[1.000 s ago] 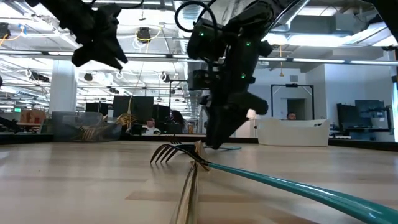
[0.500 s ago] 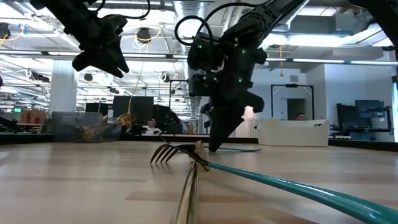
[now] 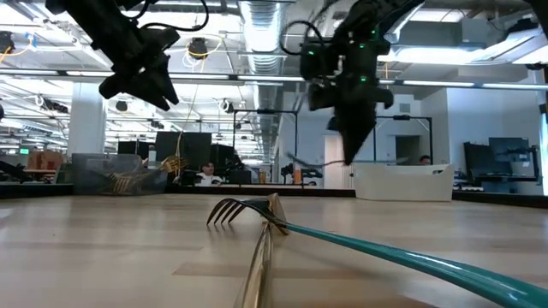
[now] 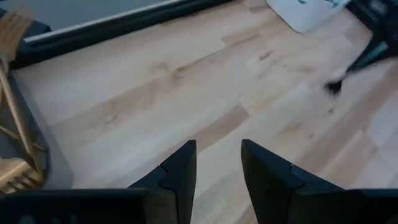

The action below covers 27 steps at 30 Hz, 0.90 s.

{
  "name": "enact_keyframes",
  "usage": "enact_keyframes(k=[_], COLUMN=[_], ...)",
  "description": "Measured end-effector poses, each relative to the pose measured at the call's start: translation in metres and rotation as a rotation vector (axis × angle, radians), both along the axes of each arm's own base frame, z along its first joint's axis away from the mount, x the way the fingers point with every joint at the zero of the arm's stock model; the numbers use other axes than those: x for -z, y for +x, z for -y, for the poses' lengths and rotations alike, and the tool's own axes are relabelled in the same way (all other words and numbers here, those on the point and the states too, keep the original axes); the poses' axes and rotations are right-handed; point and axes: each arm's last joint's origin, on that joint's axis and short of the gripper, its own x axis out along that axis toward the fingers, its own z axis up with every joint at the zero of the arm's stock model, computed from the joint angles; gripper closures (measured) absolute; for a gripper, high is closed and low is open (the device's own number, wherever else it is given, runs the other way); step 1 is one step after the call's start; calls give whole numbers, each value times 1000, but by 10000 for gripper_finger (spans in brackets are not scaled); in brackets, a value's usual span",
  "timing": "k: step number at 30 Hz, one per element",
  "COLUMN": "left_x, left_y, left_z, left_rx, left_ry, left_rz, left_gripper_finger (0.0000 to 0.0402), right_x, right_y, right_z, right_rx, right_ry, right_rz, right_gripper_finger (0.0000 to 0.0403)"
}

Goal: Sort silverware by color (type)
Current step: Put the blue fork into the white bin

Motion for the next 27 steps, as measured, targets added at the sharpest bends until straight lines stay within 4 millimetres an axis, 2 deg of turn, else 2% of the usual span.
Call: enact_keyframes(k=[7, 10, 13, 16, 19, 23, 27], left_x=[5, 6, 7, 7, 7, 7, 7], left_y=[4, 6, 6, 6, 6, 6, 6], left_z=[-1, 0, 0, 0, 0, 0, 0], left_rx=[-4, 9, -7, -20, -19, -19, -15], left_ry=[-9, -27, -48, -54, -54, -54, -59], left_rz=[-31, -30, -23, -11, -12, -12, -12], left_gripper_finger=[288, 288, 288, 288, 288, 288, 288], right_x=[-39, -48, -52, -52, -52, -52, -52], right_y=[-59, -88, -114, -129, -139, -142, -140], right_z=[83, 114, 137, 149, 157, 159, 157], right_rx=[290, 418, 470, 484, 473, 474, 557], right_ry=[-186, -270, -307, -317, -325, -326, -309], right_rz=[38, 15, -8, -25, -40, -44, -27], right_gripper_finger=[388, 388, 387, 375, 345, 287, 238])
